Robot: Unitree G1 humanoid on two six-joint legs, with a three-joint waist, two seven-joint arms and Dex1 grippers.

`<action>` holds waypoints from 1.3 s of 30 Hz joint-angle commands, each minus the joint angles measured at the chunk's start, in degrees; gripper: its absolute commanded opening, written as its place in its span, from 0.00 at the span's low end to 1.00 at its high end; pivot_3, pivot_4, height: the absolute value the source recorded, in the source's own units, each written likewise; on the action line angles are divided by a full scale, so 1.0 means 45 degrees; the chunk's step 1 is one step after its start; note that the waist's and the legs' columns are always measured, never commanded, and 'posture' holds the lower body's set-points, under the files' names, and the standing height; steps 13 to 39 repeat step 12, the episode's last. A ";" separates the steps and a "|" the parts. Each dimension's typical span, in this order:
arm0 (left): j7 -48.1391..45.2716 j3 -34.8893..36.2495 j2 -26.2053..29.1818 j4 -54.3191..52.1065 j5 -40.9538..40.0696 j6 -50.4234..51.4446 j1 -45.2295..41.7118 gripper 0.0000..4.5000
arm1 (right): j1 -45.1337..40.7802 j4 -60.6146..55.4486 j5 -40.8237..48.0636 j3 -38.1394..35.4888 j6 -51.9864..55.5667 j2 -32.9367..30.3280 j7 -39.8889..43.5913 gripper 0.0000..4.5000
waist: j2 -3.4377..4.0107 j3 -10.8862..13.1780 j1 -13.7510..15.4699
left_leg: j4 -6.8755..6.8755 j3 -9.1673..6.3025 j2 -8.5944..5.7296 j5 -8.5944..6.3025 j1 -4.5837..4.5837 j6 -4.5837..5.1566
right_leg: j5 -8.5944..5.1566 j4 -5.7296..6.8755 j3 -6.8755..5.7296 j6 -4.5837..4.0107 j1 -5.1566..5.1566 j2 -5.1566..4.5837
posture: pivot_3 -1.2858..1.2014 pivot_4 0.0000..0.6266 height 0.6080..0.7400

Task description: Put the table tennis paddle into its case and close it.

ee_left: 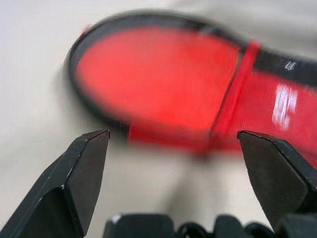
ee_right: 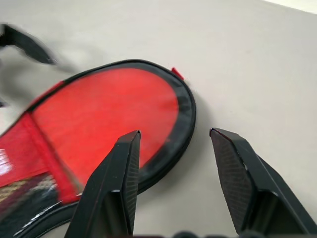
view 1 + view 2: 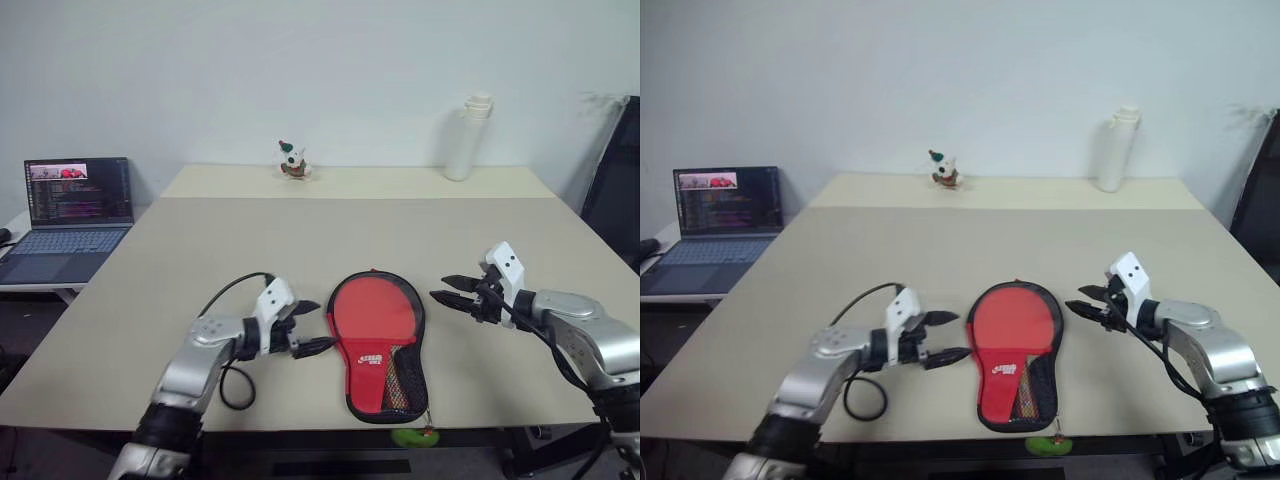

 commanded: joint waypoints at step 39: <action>0.2276 -0.0242 -0.0548 0.0047 0.0262 -0.1280 -0.0018 1.00 | -0.0359 0.0719 -0.1120 -0.0479 -0.0790 0.0760 0.0463 0.53 | 0.0001 0.0011 0.0090 | 0.0001 -0.0001 -0.0021 0.0001 -0.0003 -0.0001 | 0.0039 -0.0005 -0.0002 -0.0022 0.0012 -0.0041 | 0.52 0.24 1.00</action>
